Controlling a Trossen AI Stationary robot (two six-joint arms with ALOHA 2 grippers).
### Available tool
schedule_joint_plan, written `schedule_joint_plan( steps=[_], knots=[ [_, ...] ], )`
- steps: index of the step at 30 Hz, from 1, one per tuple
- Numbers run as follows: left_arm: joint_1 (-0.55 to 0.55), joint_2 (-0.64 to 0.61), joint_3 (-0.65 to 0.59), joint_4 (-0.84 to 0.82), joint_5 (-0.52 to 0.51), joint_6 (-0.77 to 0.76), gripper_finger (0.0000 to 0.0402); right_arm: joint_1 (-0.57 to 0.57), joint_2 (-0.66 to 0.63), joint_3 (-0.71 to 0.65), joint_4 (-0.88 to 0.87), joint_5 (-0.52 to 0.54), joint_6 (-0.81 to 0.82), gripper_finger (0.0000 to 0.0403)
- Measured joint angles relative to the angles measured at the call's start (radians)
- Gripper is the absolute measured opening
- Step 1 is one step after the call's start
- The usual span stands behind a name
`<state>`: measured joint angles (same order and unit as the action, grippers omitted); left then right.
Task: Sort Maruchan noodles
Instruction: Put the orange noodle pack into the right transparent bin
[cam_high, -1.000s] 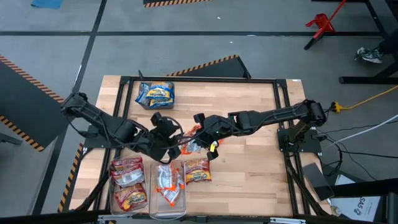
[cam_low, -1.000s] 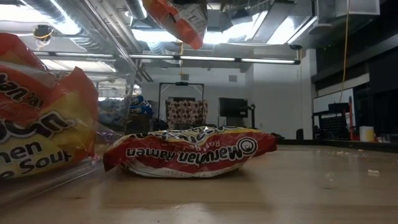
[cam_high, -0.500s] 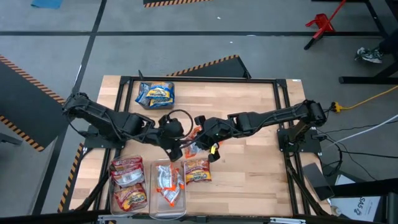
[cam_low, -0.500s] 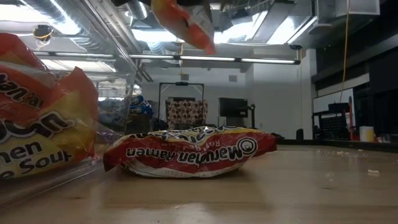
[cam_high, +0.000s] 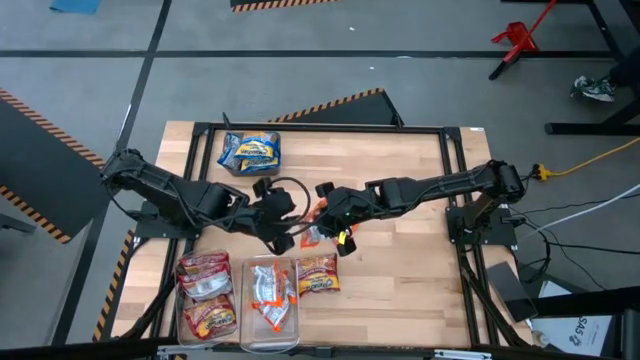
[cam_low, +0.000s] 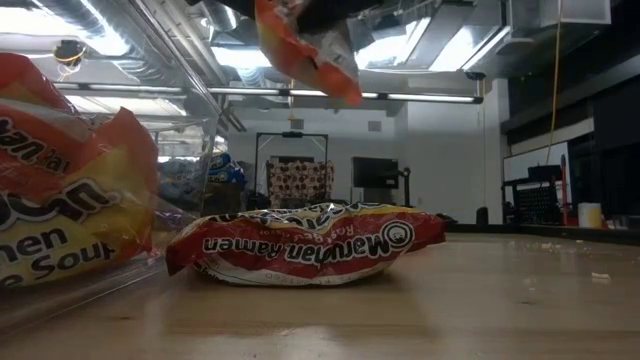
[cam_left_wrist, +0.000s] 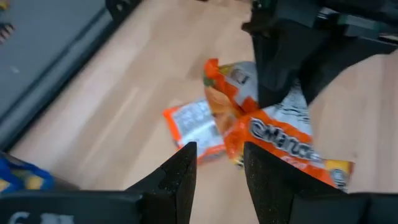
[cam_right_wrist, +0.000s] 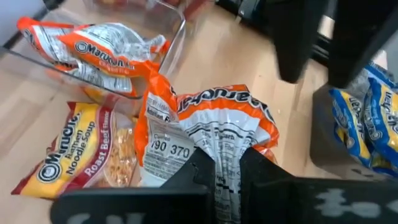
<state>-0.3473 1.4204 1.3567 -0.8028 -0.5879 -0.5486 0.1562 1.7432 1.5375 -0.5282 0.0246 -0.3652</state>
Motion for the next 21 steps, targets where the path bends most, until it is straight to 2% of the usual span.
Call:
schedule_joint_plan(
  steps=[2,7,12,17,21],
  knots=[
    [0.000,0.000,0.000,0.000,-0.019,0.031,0.0126,0.000,0.000,0.000,-0.008,0.011,0.001,0.0012],
    [0.016,0.000,0.000,0.000,-0.003,-0.023,0.0126,0.000,0.000,0.000,-0.024,0.025,-0.003,0.0012],
    [0.098,0.008,0.000,-0.038,0.256,-0.049,0.0146,0.000,0.000,0.000,-0.026,0.043,-0.008,0.0012],
    [0.155,0.047,0.000,-0.017,0.409,-0.003,0.0189,0.000,-0.001,0.000,-0.039,0.082,-0.010,0.0012],
    [0.179,0.074,0.000,-0.022,0.450,0.001,0.0227,0.000,-0.001,0.000,-0.073,0.108,-0.010,0.0012]
  ],
)
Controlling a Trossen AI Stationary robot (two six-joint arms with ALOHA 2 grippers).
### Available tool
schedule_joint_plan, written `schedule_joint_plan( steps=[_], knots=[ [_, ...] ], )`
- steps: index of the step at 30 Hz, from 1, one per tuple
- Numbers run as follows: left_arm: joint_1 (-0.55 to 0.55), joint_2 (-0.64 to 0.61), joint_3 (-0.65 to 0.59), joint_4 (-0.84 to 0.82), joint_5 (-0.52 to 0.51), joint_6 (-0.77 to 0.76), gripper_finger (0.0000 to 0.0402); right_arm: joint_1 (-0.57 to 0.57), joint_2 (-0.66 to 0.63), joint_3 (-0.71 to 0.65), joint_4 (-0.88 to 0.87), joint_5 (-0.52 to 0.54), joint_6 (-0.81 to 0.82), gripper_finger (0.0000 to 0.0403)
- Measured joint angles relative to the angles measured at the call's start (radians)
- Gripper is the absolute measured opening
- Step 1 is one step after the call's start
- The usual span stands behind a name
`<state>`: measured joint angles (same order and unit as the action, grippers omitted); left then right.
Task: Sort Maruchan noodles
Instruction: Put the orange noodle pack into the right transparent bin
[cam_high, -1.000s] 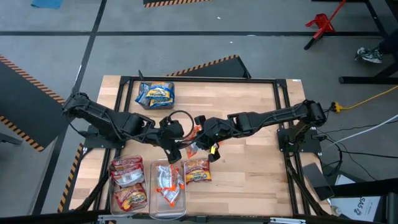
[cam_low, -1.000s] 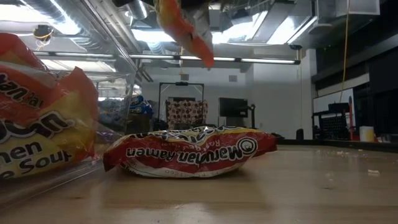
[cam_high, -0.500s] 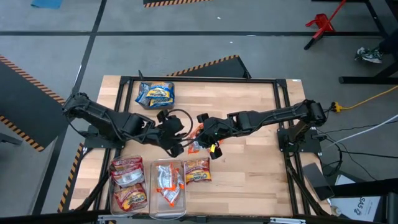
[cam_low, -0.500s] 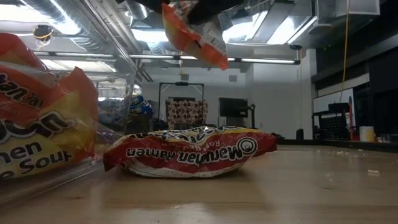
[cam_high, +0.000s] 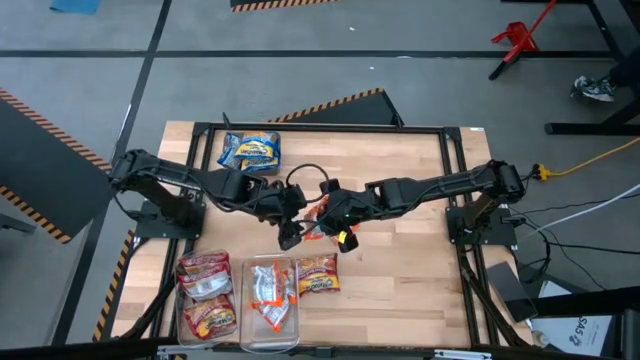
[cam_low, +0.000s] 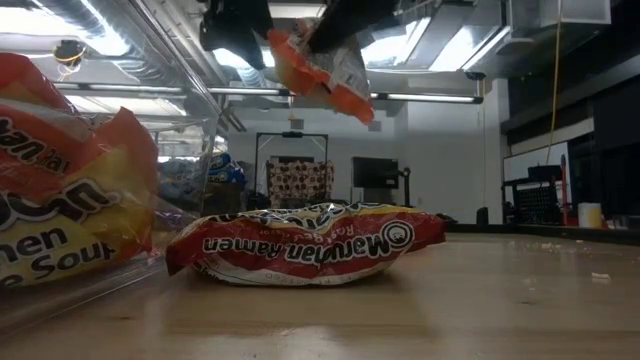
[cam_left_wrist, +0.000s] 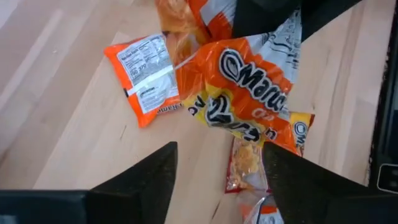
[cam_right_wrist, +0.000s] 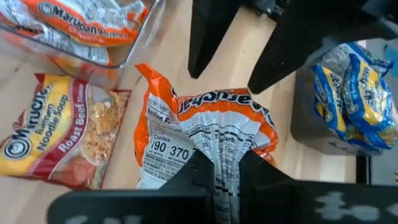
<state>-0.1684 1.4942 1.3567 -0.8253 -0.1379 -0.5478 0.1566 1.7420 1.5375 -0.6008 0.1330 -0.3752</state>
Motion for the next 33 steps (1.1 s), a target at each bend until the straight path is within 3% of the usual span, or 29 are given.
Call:
schedule_joint_plan(
  steps=[3,10,21,26,33],
  knots=[
    [-0.001,0.005,0.000,0.020,-0.018,-0.024,0.0246,0.000,0.000,0.000,-0.010,0.015,0.000,0.0012],
    [-0.040,0.005,0.000,0.075,-0.243,-0.055,0.0256,0.000,0.000,0.000,0.028,0.066,0.002,0.0012],
    [-0.076,0.004,0.000,0.080,-0.290,-0.184,0.0254,0.001,0.000,0.000,0.085,0.112,0.004,0.0012],
    [-0.090,0.004,0.000,0.080,-0.372,-0.195,0.0254,0.001,0.000,0.000,0.135,0.113,0.000,0.0012],
    [-0.075,0.003,0.000,0.080,-0.345,-0.205,0.0254,0.000,0.000,-0.001,0.176,0.118,-0.031,0.0012]
  ],
)
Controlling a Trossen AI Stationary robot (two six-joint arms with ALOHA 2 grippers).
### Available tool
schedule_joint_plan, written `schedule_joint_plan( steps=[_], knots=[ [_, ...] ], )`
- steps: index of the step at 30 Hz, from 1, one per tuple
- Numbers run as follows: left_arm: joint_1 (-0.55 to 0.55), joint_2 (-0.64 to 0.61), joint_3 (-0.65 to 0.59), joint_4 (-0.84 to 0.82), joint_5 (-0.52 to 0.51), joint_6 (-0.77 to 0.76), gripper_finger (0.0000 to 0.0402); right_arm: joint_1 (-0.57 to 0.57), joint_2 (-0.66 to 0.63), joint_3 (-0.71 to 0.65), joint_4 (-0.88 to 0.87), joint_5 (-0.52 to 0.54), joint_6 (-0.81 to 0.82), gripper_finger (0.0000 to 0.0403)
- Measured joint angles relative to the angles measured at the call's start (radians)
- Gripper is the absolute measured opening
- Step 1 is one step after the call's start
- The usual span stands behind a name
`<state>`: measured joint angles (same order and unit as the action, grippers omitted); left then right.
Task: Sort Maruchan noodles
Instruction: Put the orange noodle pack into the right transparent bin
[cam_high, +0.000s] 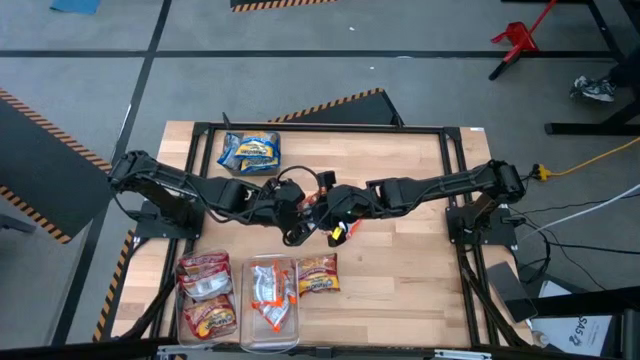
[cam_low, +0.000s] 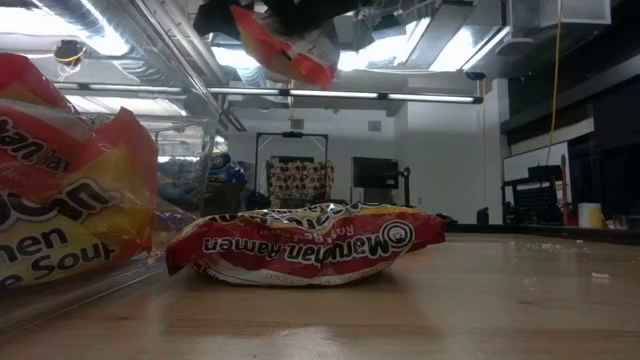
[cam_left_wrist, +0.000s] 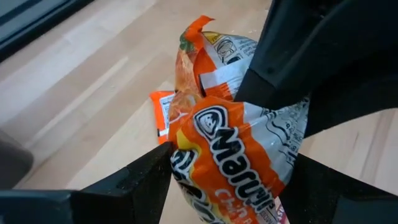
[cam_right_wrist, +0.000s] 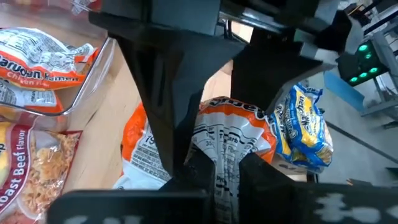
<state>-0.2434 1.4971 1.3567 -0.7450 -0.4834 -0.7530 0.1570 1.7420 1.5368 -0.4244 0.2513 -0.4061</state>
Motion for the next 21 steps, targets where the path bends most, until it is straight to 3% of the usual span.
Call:
schedule_joint_plan(
  steps=[7,17,21],
  knots=[
    [0.001,0.000,0.000,-0.001,0.050,0.000,0.0242,0.000,0.000,0.000,0.016,-0.001,-0.021,0.0012],
    [0.001,0.000,0.000,-0.003,0.072,0.006,0.0159,0.000,0.000,0.000,0.015,-0.060,-0.043,0.0013],
    [0.001,0.000,0.000,-0.014,0.080,0.030,0.0131,0.000,0.000,0.000,-0.001,-0.081,-0.068,0.0038]
  ],
)
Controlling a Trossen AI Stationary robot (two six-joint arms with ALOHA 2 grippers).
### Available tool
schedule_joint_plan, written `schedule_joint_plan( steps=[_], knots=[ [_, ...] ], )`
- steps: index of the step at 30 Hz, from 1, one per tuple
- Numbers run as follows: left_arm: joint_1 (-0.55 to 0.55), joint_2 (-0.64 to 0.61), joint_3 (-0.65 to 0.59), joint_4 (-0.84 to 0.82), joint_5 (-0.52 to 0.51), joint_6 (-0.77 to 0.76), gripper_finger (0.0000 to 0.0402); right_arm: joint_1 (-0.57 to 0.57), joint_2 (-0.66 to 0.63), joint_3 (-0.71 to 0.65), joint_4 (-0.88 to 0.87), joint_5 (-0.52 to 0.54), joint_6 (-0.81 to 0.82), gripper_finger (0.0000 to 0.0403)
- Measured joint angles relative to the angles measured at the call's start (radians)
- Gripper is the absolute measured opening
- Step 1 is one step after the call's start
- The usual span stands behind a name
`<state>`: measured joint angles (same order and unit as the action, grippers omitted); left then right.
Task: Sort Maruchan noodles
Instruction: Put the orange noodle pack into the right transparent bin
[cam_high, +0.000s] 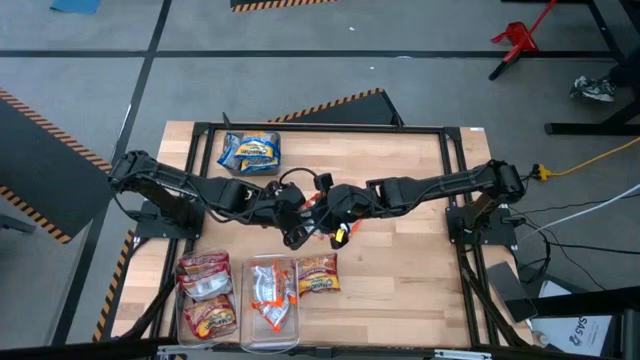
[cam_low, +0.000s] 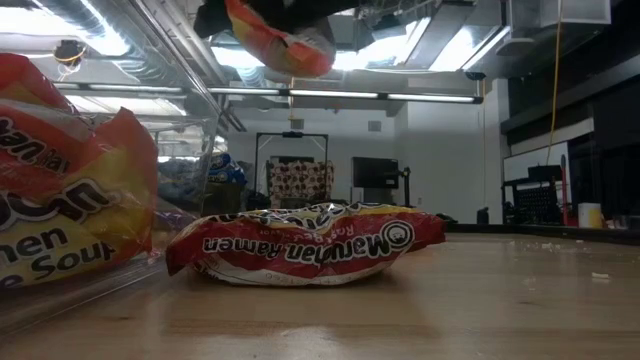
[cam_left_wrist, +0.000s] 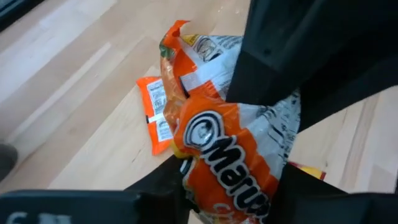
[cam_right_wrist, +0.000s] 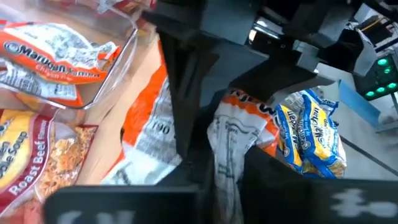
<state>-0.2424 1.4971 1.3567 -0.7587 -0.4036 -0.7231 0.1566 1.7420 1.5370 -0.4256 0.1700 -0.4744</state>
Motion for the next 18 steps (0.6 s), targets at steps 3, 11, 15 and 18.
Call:
schedule_joint_plan(
  steps=[3,11,15,18],
  knots=[
    [-0.001,0.001,0.000,-0.019,0.002,0.013,0.0118,0.000,0.000,0.000,-0.018,-0.005,-0.006,0.0082],
    [-0.005,0.001,0.000,-0.062,0.042,0.019,0.0108,0.000,-0.025,0.002,-0.150,-0.006,0.001,0.0224],
    [-0.040,-0.005,0.000,-0.100,0.116,-0.081,0.0105,0.000,-0.089,0.001,-0.290,-0.006,0.063,0.0262],
    [-0.101,-0.033,0.000,-0.117,0.120,-0.199,0.0098,0.000,-0.142,0.001,-0.399,-0.006,0.107,0.0269]
  ],
)
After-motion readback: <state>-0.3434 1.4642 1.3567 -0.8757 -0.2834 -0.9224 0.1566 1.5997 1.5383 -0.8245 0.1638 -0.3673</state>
